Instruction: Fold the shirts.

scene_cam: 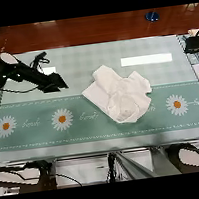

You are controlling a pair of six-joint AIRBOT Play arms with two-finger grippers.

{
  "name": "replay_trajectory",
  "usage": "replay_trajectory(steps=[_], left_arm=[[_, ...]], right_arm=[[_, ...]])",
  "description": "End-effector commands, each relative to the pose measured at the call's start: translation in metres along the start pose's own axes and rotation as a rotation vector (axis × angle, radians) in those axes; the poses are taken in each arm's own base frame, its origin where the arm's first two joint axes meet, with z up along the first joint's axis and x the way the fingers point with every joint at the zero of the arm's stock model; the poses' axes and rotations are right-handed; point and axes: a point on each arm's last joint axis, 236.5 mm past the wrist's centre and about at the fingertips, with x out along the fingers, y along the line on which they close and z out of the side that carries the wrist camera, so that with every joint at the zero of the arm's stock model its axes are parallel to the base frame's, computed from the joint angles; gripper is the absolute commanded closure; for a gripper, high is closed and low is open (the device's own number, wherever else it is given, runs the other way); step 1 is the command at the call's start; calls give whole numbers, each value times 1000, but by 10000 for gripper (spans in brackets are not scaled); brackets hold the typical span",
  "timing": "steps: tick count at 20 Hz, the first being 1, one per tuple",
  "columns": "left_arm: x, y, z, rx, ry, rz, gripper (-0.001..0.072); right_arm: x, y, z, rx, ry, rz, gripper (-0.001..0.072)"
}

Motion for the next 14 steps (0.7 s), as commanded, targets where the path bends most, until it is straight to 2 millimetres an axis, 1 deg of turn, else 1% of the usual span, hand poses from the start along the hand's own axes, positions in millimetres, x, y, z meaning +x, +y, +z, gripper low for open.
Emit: replay_trajectory(steps=[1, 4, 7, 10, 14], left_arm=[[40, 3, -1, -39, 40, -89, 49], [74, -13, -3, -47, 90, -173, 49], [95, -26, -4, -32, 115, -183, 50], [108, -32, 0, -39, 128, -169, 50], [113, -26, 14, -67, 123, -100, 64]], right_arm=[[0, 1, -1, 0, 4, 6, 232], [0, 1, -1, 0, 5, 5, 232], [0, 1, -1, 0, 5, 5, 232], [0, 1, -1, 0, 5, 6, 233], [0, 1, -1, 0, 6, 6, 233]])
